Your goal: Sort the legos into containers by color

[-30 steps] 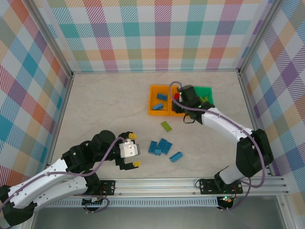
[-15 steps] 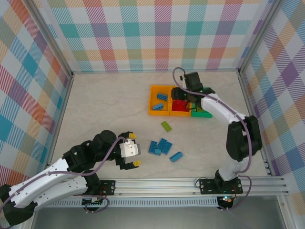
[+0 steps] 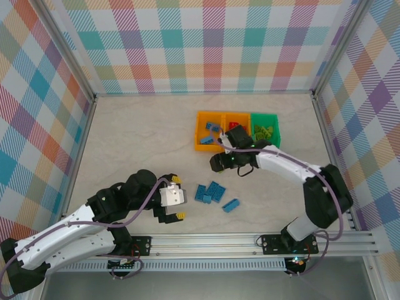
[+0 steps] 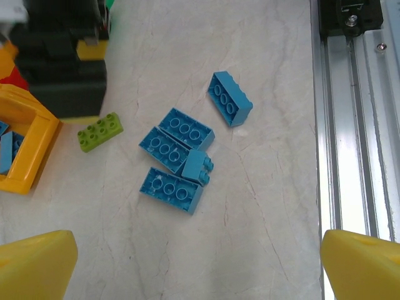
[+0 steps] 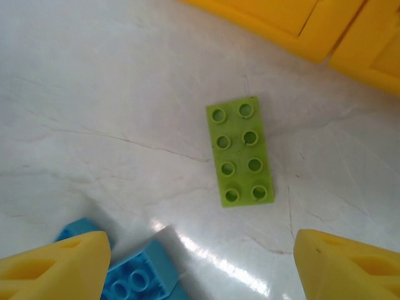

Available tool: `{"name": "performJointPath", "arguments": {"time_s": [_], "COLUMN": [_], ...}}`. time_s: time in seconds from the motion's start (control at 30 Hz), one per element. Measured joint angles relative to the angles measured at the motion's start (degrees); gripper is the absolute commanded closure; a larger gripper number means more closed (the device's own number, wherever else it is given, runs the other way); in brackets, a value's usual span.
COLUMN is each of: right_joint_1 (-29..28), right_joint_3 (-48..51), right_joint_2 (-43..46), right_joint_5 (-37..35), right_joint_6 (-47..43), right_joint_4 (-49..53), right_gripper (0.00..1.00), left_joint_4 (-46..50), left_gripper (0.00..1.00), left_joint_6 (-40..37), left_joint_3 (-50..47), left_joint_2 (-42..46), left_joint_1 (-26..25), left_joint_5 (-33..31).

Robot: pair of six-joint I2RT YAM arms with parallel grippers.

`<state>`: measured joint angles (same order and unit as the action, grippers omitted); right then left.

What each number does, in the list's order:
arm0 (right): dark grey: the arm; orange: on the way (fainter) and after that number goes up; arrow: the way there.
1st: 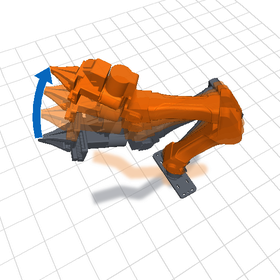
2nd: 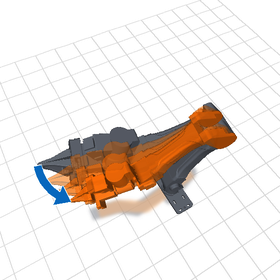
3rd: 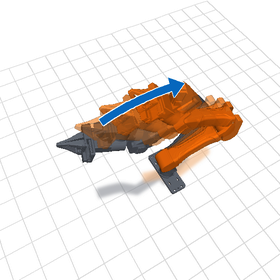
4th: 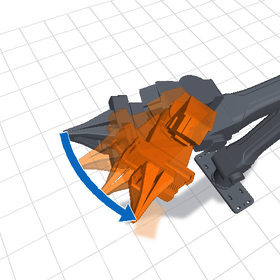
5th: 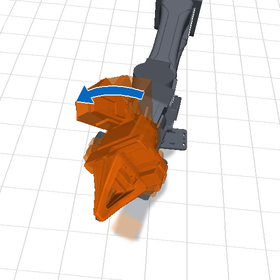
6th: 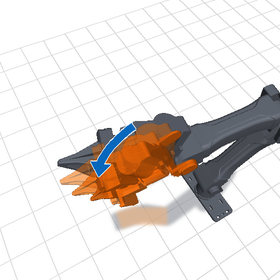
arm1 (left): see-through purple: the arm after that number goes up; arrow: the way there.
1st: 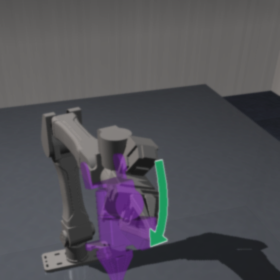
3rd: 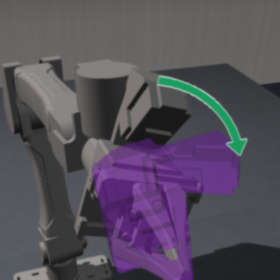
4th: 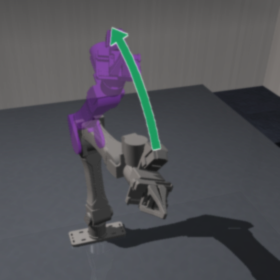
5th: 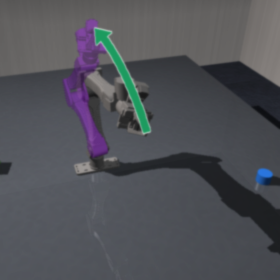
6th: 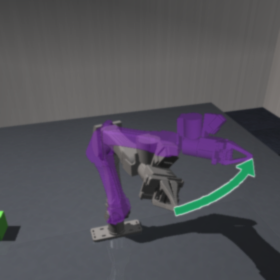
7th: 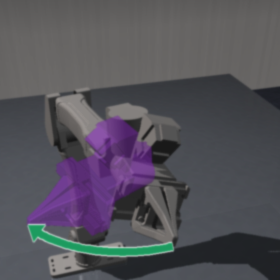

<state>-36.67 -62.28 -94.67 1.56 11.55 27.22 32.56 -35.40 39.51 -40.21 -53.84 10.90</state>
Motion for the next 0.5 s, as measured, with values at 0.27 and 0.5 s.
{"name": "performJointPath", "arguments": {"time_s": [0.27, 0.5], "right_joint_1": [-0.5, -1.4], "right_joint_3": [-5.2, -6.0], "right_joint_2": [-10.8, -13.4], "right_joint_5": [-4.9, -8.9], "right_joint_6": [-3.1, -3.7], "right_joint_4": [0.7, 1.3], "right_gripper": [0.37, 0.58], "left_joint_4": [0.0, 0.0], "left_gripper": [0.00, 0.00], "left_joint_6": [0.0, 0.0], "left_joint_3": [0.0, 0.0], "left_joint_2": [1.3, 1.3], "left_joint_1": [0.0, 0.0], "left_joint_5": [-0.5, -0.4]}}
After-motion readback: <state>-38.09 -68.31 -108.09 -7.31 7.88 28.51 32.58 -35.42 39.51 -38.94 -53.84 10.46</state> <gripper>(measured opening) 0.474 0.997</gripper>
